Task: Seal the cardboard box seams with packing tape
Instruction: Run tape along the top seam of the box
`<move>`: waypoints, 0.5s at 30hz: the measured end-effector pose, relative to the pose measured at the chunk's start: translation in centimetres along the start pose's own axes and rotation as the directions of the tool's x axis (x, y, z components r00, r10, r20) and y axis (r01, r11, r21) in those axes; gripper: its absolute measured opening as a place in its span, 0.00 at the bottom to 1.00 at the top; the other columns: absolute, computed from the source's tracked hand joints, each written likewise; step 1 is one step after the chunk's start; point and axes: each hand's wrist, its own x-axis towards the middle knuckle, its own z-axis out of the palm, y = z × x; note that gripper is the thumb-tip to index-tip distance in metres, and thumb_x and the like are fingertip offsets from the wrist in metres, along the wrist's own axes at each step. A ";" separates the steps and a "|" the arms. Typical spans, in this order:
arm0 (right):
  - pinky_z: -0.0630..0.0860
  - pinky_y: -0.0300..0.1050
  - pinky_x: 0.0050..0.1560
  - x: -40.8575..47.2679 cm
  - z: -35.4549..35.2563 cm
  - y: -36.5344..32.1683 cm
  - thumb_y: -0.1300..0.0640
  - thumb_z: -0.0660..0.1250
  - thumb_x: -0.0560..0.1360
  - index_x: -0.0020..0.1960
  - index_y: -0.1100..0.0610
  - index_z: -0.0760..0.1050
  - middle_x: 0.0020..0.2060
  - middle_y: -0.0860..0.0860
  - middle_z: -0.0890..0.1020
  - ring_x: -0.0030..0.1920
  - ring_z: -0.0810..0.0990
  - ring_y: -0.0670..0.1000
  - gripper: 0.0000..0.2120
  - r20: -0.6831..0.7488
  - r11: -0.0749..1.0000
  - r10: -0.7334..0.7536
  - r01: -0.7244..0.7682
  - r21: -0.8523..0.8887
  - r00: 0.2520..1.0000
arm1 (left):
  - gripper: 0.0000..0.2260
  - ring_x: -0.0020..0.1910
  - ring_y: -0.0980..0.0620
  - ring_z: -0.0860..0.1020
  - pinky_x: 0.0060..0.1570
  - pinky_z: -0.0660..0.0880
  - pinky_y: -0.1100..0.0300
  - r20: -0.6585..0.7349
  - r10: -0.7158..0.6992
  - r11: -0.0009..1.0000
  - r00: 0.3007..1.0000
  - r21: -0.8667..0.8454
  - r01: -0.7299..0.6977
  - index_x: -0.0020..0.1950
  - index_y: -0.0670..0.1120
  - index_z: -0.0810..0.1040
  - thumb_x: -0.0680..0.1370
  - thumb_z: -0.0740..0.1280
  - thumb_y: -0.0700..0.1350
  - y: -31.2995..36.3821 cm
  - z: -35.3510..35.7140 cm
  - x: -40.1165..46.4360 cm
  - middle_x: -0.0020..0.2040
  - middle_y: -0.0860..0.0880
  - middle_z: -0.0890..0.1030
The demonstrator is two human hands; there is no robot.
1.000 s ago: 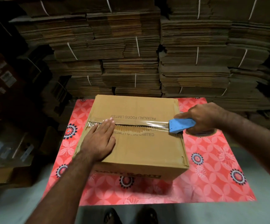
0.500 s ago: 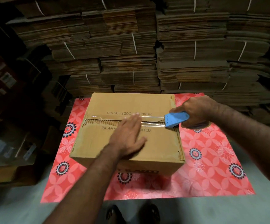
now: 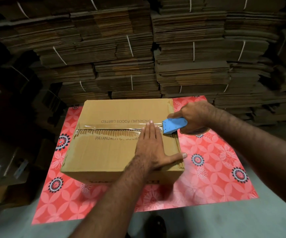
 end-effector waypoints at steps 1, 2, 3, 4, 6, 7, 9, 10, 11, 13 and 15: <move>0.79 0.45 0.42 0.1 0.1 0.0 0.30 0.63 0.71 0.76 0.34 0.56 0.58 0.47 0.81 0.50 0.78 0.49 0.36 0.000 1.000 -0.006 0.006 -0.001 1.000 | 0.66 0.80 0.41 0.38 0.78 0.42 0.44 -0.011 -0.011 1.000 1.000 -0.008 0.011 0.80 0.36 0.41 0.60 0.41 0.87 0.3 0.3 -0.1 0.80 0.37 0.38; 0.79 0.44 0.41 0.1 0.2 0.1 0.31 0.63 0.72 0.76 0.34 0.56 0.58 0.47 0.80 0.50 0.78 0.49 0.35 0.000 1.000 -0.014 0.014 -0.010 1.000 | 0.67 0.80 0.42 0.37 0.78 0.42 0.44 -0.021 -0.023 1.000 1.000 -0.010 0.023 0.80 0.36 0.41 0.60 0.42 0.87 0.3 0.5 -0.1 0.80 0.37 0.37; 0.77 0.42 0.40 0.0 0.3 0.2 0.31 0.63 0.73 0.77 0.35 0.55 0.58 0.47 0.80 0.51 0.77 0.49 0.35 0.003 1.000 -0.022 0.022 -0.019 1.000 | 0.67 0.80 0.42 0.36 0.78 0.42 0.43 -0.026 -0.034 0.999 0.999 -0.009 0.033 0.80 0.36 0.41 0.59 0.43 0.87 0.3 0.6 -0.1 0.80 0.37 0.37; 0.75 0.41 0.38 -0.1 0.3 0.3 0.32 0.62 0.73 0.77 0.36 0.55 0.58 0.48 0.80 0.50 0.77 0.49 0.35 0.004 1.000 -0.028 0.028 -0.013 1.000 | 0.67 0.80 0.42 0.36 0.78 0.41 0.43 -0.024 -0.041 0.999 0.999 -0.008 0.041 0.80 0.36 0.40 0.59 0.43 0.87 0.3 0.6 -0.1 0.80 0.38 0.37; 0.72 0.42 0.38 -0.5 0.5 0.8 0.32 0.62 0.74 0.78 0.36 0.55 0.54 0.48 0.81 0.49 0.78 0.49 0.35 -0.005 0.999 -0.047 0.047 0.019 0.999 | 0.67 0.80 0.43 0.35 0.77 0.40 0.42 -0.011 -0.055 0.998 0.998 0.010 0.056 0.80 0.37 0.40 0.59 0.43 0.87 0.4 0.6 -0.2 0.80 0.38 0.36; 0.73 0.43 0.39 -0.7 0.9 1.1 0.32 0.61 0.74 0.78 0.37 0.55 0.51 0.48 0.81 0.47 0.78 0.50 0.35 -0.015 0.998 -0.048 0.049 0.042 0.999 | 0.67 0.80 0.43 0.35 0.77 0.39 0.41 -0.006 -0.064 0.998 0.998 0.030 0.064 0.80 0.37 0.40 0.59 0.42 0.87 0.5 0.6 -0.2 0.80 0.39 0.36; 0.76 0.45 0.42 -1.3 1.7 1.8 0.31 0.61 0.73 0.78 0.37 0.55 0.48 0.49 0.80 0.46 0.77 0.50 0.35 -0.026 0.996 -0.039 0.041 0.082 0.999 | 0.67 0.79 0.43 0.34 0.76 0.38 0.40 0.004 -0.072 0.996 0.997 0.052 0.072 0.80 0.37 0.40 0.58 0.41 0.87 0.6 0.5 0.0 0.80 0.39 0.35; 0.75 0.45 0.41 -1.9 2.0 2.3 0.31 0.61 0.73 0.78 0.36 0.55 0.48 0.49 0.80 0.46 0.77 0.50 0.35 -0.026 0.994 -0.033 0.035 0.103 0.999 | 0.67 0.79 0.43 0.34 0.76 0.37 0.40 0.009 -0.075 0.996 0.997 0.054 0.075 0.80 0.37 0.40 0.58 0.41 0.87 0.6 0.6 0.1 0.80 0.39 0.36; 0.73 0.45 0.41 -2.5 2.5 3.0 0.31 0.61 0.73 0.78 0.36 0.55 0.48 0.49 0.79 0.46 0.77 0.50 0.36 -0.017 0.993 -0.023 0.025 0.112 1.000 | 0.67 0.80 0.43 0.35 0.76 0.37 0.39 0.011 -0.078 0.995 0.997 0.062 0.077 0.80 0.37 0.40 0.58 0.41 0.87 0.6 0.6 0.1 0.80 0.39 0.36; 0.70 0.45 0.40 -4.0 3.3 4.5 0.30 0.62 0.73 0.77 0.34 0.53 0.49 0.49 0.79 0.48 0.78 0.51 0.36 -0.007 0.993 0.008 -0.007 0.117 1.000 | 0.67 0.80 0.43 0.35 0.75 0.36 0.39 0.010 -0.081 0.994 0.997 0.081 0.080 0.80 0.37 0.40 0.58 0.41 0.87 0.6 0.7 0.0 0.80 0.39 0.36; 0.71 0.45 0.39 -5.2 4.3 5.9 0.29 0.61 0.72 0.77 0.33 0.52 0.51 0.49 0.80 0.50 0.79 0.51 0.37 -0.006 0.990 0.032 -0.030 0.140 0.999 | 0.67 0.80 0.43 0.35 0.75 0.36 0.39 0.013 -0.077 0.993 0.997 0.086 0.076 0.80 0.37 0.40 0.59 0.40 0.87 0.5 0.6 0.0 0.80 0.39 0.36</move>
